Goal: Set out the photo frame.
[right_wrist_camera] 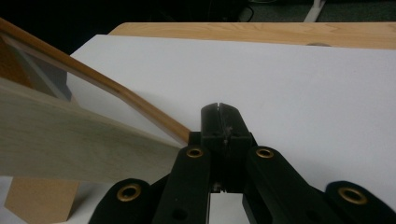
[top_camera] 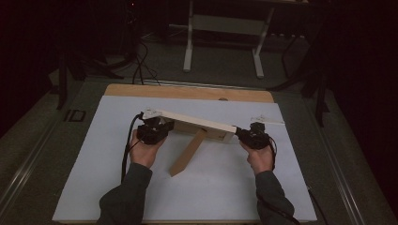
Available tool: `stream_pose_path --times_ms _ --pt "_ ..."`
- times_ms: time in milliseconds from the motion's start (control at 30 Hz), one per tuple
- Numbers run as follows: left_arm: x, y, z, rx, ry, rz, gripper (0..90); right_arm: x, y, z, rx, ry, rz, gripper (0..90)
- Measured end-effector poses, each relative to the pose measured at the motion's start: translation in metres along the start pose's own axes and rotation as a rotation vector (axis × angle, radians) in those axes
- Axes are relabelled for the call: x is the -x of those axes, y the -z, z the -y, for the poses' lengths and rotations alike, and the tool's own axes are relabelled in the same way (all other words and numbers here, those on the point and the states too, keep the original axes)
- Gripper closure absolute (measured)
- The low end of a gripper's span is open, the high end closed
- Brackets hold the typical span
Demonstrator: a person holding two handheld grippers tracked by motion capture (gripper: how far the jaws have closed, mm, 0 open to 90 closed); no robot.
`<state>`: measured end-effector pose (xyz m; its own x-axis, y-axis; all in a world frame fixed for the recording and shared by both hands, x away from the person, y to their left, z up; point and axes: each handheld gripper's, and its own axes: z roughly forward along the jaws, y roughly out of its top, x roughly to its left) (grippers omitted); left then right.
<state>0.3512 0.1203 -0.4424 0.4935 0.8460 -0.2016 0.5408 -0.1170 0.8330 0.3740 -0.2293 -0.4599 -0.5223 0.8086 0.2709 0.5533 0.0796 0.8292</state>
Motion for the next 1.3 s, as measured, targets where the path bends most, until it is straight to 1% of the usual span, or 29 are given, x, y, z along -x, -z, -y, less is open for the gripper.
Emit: stream_pose_path --times_ms 400,600,667,800,967,1200,1300 --pt "0.007 -0.001 -0.003 0.001 -0.018 0.006 90.0 -0.001 0.001 0.0 -0.002 0.011 -0.003 89.9" --pt "0.011 -0.003 -0.005 -0.008 -0.031 0.008 90.0 -0.002 0.002 0.0 -0.001 0.016 -0.005 89.9" --pt "0.013 -0.004 -0.006 -0.008 -0.032 0.011 90.0 -0.002 0.002 0.0 -0.002 0.017 -0.006 89.9" --pt "0.017 -0.005 -0.008 -0.014 -0.05 0.01 90.0 -0.003 0.002 0.0 -0.003 0.023 -0.007 89.9" --pt "0.023 -0.007 -0.01 -0.018 -0.063 0.019 90.0 -0.004 0.002 0.001 -0.005 0.025 -0.009 89.9" --pt "0.027 -0.01 -0.011 -0.025 -0.069 0.026 90.0 -0.005 0.003 0.001 -0.005 0.032 -0.011 89.9" --pt "0.029 -0.011 -0.012 -0.03 -0.065 0.02 89.9 -0.005 0.003 0.001 -0.004 0.032 -0.013 89.9"
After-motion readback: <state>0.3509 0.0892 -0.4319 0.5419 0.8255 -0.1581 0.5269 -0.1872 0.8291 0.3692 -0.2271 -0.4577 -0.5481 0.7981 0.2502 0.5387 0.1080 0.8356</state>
